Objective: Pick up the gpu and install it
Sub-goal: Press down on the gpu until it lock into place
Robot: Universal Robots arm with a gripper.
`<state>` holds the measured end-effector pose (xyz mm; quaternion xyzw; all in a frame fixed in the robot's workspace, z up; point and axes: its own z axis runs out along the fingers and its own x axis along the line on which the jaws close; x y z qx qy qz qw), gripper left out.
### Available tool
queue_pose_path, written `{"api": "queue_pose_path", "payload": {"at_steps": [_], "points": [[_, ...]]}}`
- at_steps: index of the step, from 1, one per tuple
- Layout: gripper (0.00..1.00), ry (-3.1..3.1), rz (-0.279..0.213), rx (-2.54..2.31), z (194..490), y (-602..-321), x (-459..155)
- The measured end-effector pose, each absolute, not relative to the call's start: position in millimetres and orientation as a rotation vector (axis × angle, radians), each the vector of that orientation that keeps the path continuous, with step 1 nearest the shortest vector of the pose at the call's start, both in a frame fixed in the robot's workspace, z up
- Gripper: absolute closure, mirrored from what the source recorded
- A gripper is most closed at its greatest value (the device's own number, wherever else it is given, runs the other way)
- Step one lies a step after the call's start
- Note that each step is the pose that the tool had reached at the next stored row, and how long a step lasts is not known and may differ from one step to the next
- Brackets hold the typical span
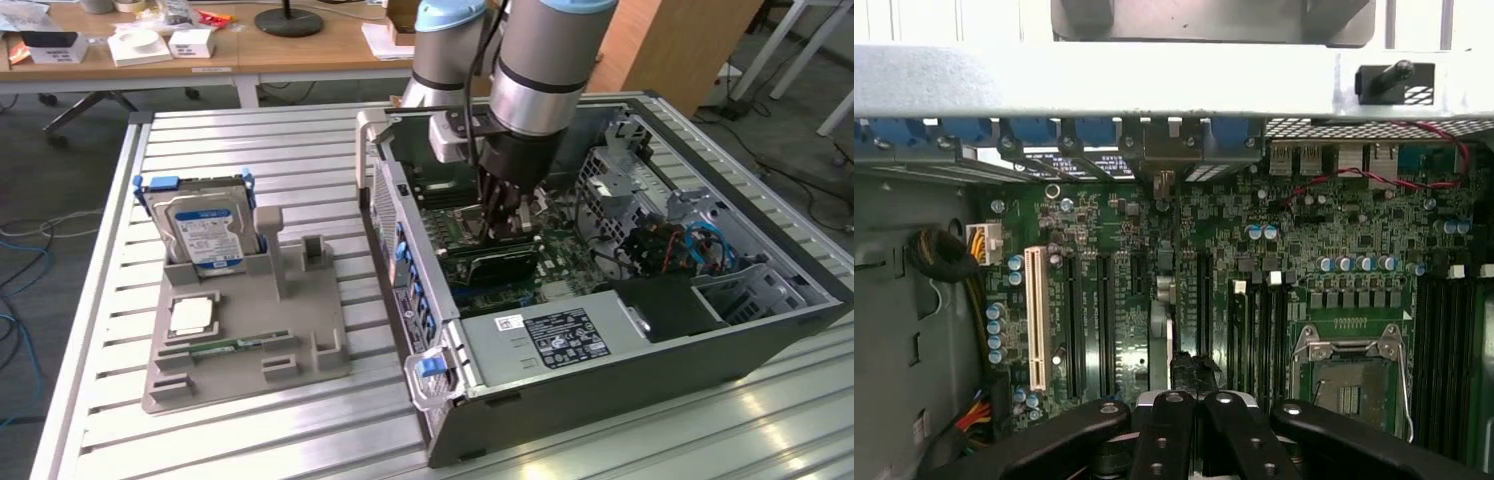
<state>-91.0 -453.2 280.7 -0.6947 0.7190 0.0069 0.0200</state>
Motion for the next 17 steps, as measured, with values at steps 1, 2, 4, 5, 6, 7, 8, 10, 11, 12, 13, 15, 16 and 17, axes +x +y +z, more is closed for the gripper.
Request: {"api": "queue_pose_path", "payload": {"at_steps": [1,2,4,5,6,7,8,10,11,12,13,15,16,17], "points": [[0.90,2.231,0.021,-2.155,280.7,-453.3,-91.4],[0.90,2.231,0.021,-2.155,280.4,-453.3,-92.0],[0.90,2.231,0.021,-2.155,279.8,-453.4,-92.7],[0.90,2.231,0.021,-2.155,279.3,-453.6,-92.8],[0.90,2.231,0.021,-2.155,278.7,-453.6,-92.9],[0.90,2.231,0.021,-2.155,278.1,-453.6,-93.4],[0.90,2.231,0.021,-2.155,277.3,-453.6,-93.8],[0.90,2.231,0.021,-2.155,275.7,-453.6,-94.6],[0.90,2.231,0.021,-2.155,275.1,-453.6,-95.1],[0.90,2.231,0.021,-2.155,274.9,-453.6,-95.2],[0.90,2.231,0.021,-2.156,274.9,-453.7,-95.2],[0.90,2.230,0.021,-2.155,274.0,-453.5,-95.4],[0.90,2.230,0.021,-2.155,273.5,-453.6,-95.4],[0.90,2.231,0.021,-2.155,272.9,-453.6,-95.6]]}}
